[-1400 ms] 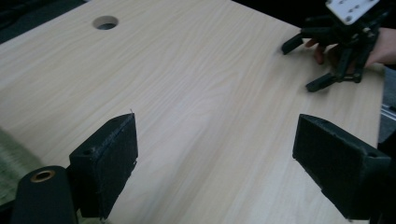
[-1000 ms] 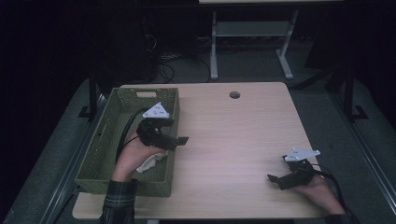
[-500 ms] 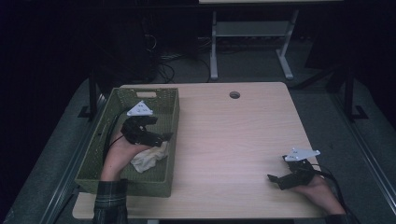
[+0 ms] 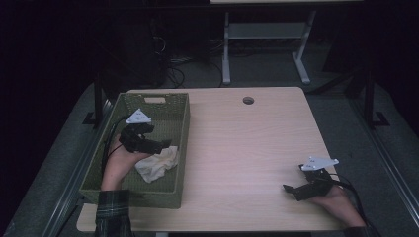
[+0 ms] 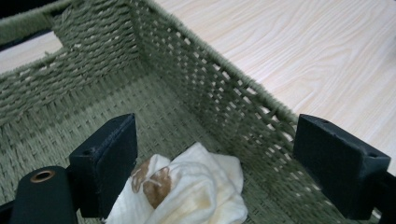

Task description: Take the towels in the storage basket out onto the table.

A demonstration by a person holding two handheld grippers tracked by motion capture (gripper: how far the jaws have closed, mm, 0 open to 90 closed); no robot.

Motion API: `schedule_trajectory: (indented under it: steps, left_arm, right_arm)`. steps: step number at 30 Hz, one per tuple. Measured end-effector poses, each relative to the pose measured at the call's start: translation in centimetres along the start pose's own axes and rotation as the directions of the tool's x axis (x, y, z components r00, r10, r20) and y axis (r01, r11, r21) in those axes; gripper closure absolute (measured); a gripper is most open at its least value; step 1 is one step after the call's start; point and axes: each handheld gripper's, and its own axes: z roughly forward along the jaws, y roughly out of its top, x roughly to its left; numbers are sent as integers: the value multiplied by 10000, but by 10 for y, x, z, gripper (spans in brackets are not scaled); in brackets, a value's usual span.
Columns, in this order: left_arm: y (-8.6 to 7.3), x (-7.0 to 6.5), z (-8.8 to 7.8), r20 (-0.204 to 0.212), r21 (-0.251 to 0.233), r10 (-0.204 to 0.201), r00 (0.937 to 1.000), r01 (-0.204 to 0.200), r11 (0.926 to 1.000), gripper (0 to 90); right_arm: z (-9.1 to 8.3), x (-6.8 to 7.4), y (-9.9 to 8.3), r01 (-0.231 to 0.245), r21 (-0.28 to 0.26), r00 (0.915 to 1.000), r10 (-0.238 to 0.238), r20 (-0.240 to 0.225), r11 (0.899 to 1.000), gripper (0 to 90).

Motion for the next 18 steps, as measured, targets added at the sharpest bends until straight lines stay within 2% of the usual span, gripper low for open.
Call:
schedule_trajectory:
  steps: [6, 11, 17, 18]
  left_arm:
    - [-7, 5, 7, -74, 138, -221, 9997, 222, 9997, 134]
    - [-15, 11, 17, -408, 711, -257, 9988, 285, 9971, 133]
    - [-21, 13, 26, -447, 1131, -391, 9982, 439, 9926, 133]
    - [-23, 14, 29, -480, 1375, -324, 9983, 387, 9898, 133]
  right_arm:
    - [0, 0, 0, 3, -2, 10000, -3, -2, 10000, 0]
    - [0, 0, 0, 15, -5, 10000, -15, -4, 10000, 0]
    - [0, 0, 0, 19, -7, 10000, -19, -1, 10000, 0]
    - [0, 0, 0, 18, -7, 10000, -18, -2, 10000, 0]
